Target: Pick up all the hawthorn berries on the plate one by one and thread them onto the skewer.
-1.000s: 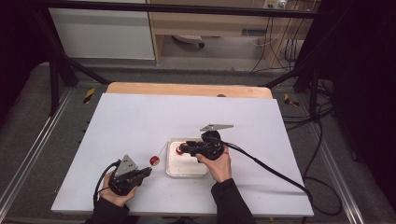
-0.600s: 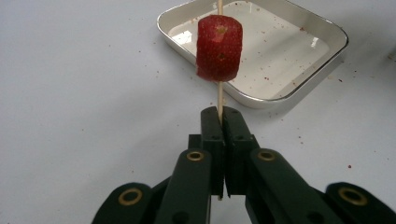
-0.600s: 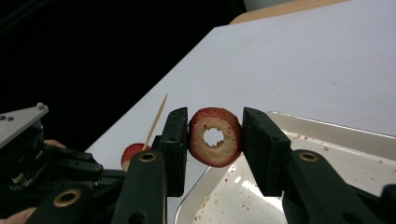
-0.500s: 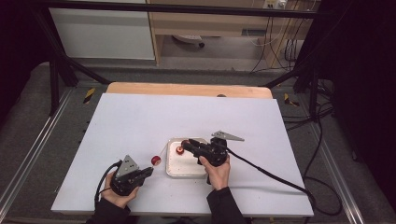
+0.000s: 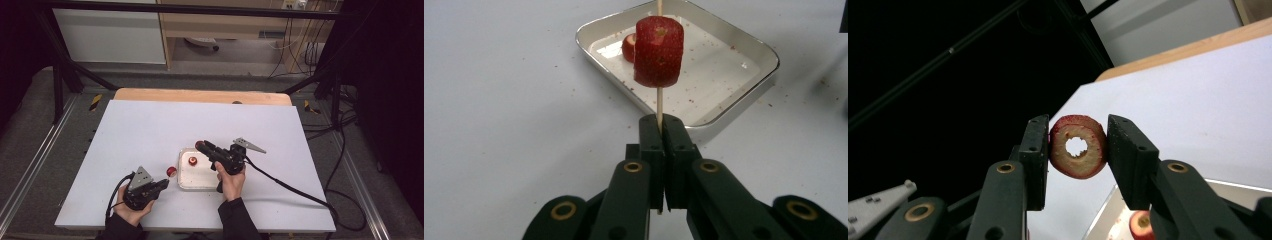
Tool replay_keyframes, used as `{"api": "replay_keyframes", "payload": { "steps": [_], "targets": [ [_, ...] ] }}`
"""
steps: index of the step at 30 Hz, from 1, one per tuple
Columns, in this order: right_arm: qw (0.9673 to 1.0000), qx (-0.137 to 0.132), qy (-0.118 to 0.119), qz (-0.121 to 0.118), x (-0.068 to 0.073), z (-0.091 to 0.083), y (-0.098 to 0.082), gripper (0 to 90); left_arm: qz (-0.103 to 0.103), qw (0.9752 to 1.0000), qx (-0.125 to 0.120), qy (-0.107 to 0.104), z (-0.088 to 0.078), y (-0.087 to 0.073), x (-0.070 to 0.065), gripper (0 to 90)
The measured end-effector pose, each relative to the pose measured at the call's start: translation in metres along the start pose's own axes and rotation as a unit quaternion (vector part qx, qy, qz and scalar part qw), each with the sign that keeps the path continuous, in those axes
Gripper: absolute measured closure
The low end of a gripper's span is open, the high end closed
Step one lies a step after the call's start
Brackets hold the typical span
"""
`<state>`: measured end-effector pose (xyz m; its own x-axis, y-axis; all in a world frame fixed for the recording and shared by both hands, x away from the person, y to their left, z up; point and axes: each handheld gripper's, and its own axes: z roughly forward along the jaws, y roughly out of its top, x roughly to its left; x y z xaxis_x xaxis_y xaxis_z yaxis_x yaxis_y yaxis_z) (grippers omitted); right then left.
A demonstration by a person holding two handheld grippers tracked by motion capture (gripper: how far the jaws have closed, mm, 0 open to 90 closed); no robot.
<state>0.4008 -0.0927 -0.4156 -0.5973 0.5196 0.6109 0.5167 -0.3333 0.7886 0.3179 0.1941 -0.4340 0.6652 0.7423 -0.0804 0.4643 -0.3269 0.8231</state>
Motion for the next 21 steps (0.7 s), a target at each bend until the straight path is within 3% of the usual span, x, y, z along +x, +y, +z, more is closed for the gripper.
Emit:
{"api": "replay_keyframes", "payload": {
  "steps": [11, 21],
  "targets": [
    [0.9987, -0.050, 0.003, 0.004, 0.000, 0.001, 0.002, 62.5, -0.022, 0.9996, -0.014, -0.006, 0.009, 0.010, -0.015, 88.3],
    [0.9979, -0.064, 0.008, 0.003, 0.000, 0.001, 0.003, 62.5, -0.017, 0.9997, -0.014, -0.010, 0.018, 0.025, -0.025, 88.3]
  ]
}}
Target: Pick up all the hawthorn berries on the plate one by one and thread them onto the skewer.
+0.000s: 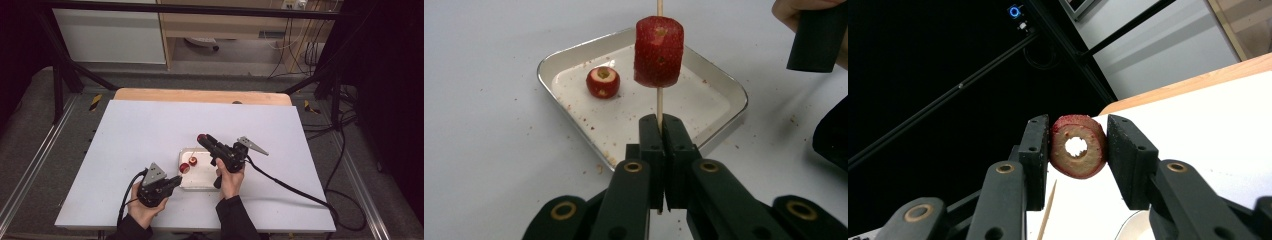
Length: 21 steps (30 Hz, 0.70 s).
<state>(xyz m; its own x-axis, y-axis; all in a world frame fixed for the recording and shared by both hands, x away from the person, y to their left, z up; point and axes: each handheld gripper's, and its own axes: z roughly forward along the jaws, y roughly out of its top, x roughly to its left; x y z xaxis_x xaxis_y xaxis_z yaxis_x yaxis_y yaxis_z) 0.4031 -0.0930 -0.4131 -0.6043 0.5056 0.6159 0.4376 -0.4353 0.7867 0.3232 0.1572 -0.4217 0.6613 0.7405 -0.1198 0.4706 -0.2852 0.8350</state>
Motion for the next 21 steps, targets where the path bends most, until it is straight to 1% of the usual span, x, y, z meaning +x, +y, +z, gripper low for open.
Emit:
{"api": "replay_keyframes", "payload": {
  "steps": [2, 7, 14, 19, 21],
  "targets": [
    [1.0000, -0.002, 0.000, -0.001, 0.0004, -0.0003, 0.0005, 62.5, 0.001, 1.0000, -0.001, 0.000, 0.0015, 0.0021, -0.0017, 88.3],
    [1.0000, -0.009, 0.001, -0.002, 0.0016, -0.0010, 0.0019, 62.6, -0.007, 1.0000, -0.005, -0.004, 0.0032, 0.0041, -0.0029, 88.3],
    [0.9999, -0.010, 0.005, -0.003, 0.0019, -0.0013, 0.0019, 62.5, -0.011, 0.9999, -0.005, -0.005, 0.0025, 0.0051, -0.0016, 88.3],
    [0.9999, -0.013, 0.008, -0.001, 0.0024, -0.0014, 0.0016, 62.6, -0.011, 0.9999, -0.005, -0.007, 0.0040, 0.0053, -0.0020, 88.3],
    [0.9999, -0.013, 0.007, -0.004, 0.0023, -0.0016, 0.0016, 62.6, -0.010, 0.9999, -0.005, -0.006, 0.0045, 0.0052, -0.0025, 88.3]
  ]
}}
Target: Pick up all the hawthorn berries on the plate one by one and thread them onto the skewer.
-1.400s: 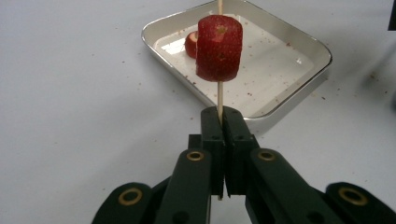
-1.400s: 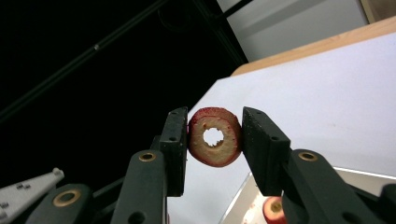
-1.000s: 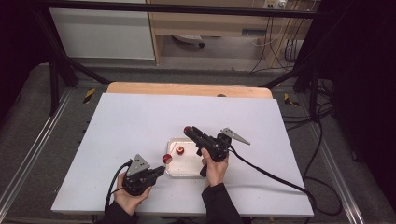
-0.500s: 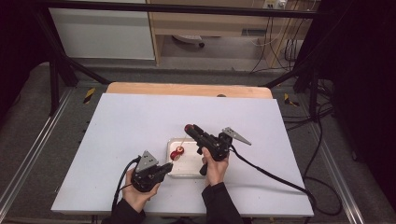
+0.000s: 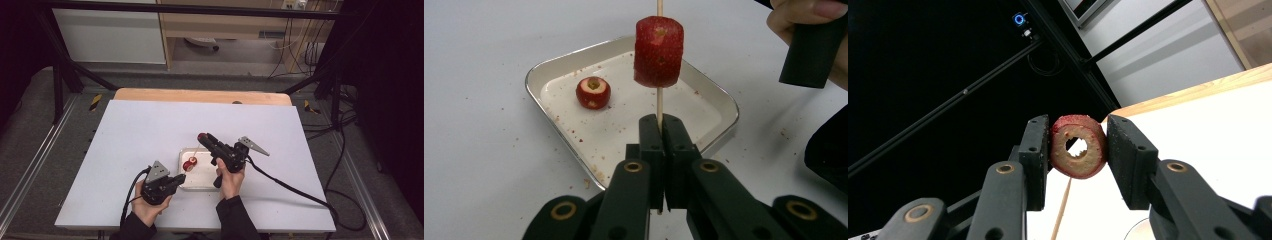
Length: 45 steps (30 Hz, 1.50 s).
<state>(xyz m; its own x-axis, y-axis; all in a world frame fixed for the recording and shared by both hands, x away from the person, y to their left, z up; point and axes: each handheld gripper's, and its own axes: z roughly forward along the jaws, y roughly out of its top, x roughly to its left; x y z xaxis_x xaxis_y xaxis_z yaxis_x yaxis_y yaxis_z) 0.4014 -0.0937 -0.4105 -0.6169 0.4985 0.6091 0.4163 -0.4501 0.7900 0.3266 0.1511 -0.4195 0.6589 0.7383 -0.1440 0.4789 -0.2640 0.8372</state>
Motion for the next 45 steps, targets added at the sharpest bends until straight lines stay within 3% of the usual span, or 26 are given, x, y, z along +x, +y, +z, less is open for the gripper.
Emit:
{"api": "replay_keyframes", "payload": {
  "steps": [22, 28, 45],
  "targets": [
    [0.9999, 0.014, 0.002, -0.004, 0.002, -0.001, -0.011, 62.6, -0.020, 0.9998, -0.007, -0.004, 0.009, 0.011, -0.004, 88.4],
    [0.9996, 0.028, 0.005, -0.004, 0.002, -0.001, -0.016, 62.7, -0.027, 0.9996, -0.009, -0.005, 0.011, 0.014, -0.001, 88.4],
    [0.9977, 0.067, 0.005, -0.012, 0.005, -0.004, -0.033, 62.7, -0.017, 0.9998, -0.007, -0.004, 0.016, 0.016, 0.002, 88.5]
  ]
}}
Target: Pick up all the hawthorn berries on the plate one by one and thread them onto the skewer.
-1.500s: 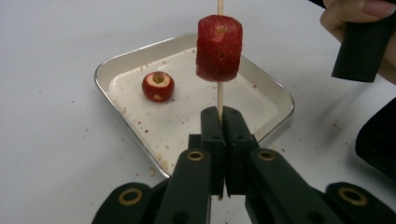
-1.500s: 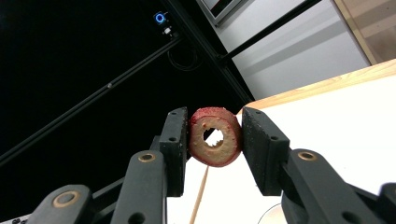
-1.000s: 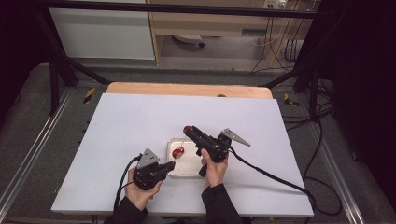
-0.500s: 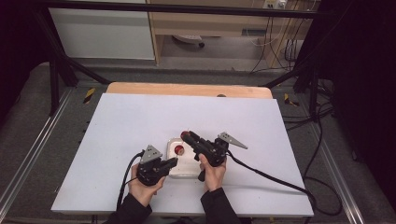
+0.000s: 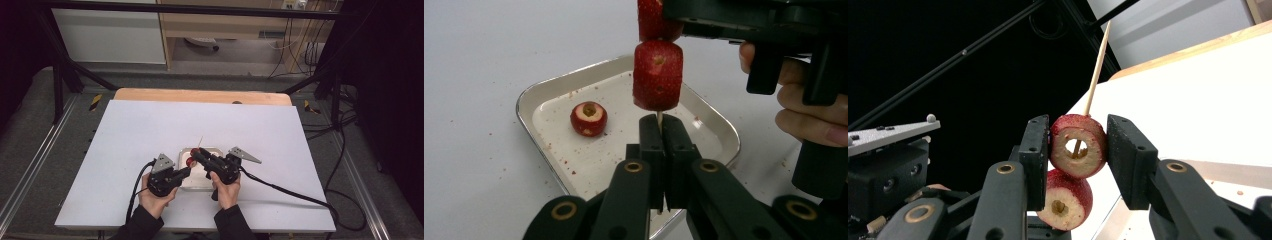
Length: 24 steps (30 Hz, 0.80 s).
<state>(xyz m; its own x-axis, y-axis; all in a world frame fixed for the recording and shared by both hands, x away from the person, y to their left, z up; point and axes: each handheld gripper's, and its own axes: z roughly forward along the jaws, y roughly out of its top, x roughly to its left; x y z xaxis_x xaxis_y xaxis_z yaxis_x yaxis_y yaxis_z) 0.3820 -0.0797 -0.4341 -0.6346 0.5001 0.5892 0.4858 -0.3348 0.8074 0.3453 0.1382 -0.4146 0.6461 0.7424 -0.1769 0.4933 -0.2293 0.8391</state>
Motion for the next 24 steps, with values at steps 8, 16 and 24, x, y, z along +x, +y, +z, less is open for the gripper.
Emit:
{"api": "replay_keyframes", "payload": {
  "steps": [8, 16, 24],
  "targets": [
    [0.9992, 0.022, -0.012, -0.032, 0.003, -0.005, 0.007, 45.7, 0.018, 0.9998, 0.005, 0.003, -0.008, -0.006, 0.008, 88.4],
    [0.9892, 0.100, -0.051, -0.095, 0.000, -0.012, 0.019, 21.2, 0.044, 0.9986, 0.026, 0.012, -0.025, -0.018, 0.026, 88.4],
    [0.9728, 0.177, -0.070, -0.132, -0.006, -0.013, 0.020, 11.8, 0.056, 0.9970, 0.049, 0.022, -0.044, -0.033, 0.044, 88.3]
  ]
}}
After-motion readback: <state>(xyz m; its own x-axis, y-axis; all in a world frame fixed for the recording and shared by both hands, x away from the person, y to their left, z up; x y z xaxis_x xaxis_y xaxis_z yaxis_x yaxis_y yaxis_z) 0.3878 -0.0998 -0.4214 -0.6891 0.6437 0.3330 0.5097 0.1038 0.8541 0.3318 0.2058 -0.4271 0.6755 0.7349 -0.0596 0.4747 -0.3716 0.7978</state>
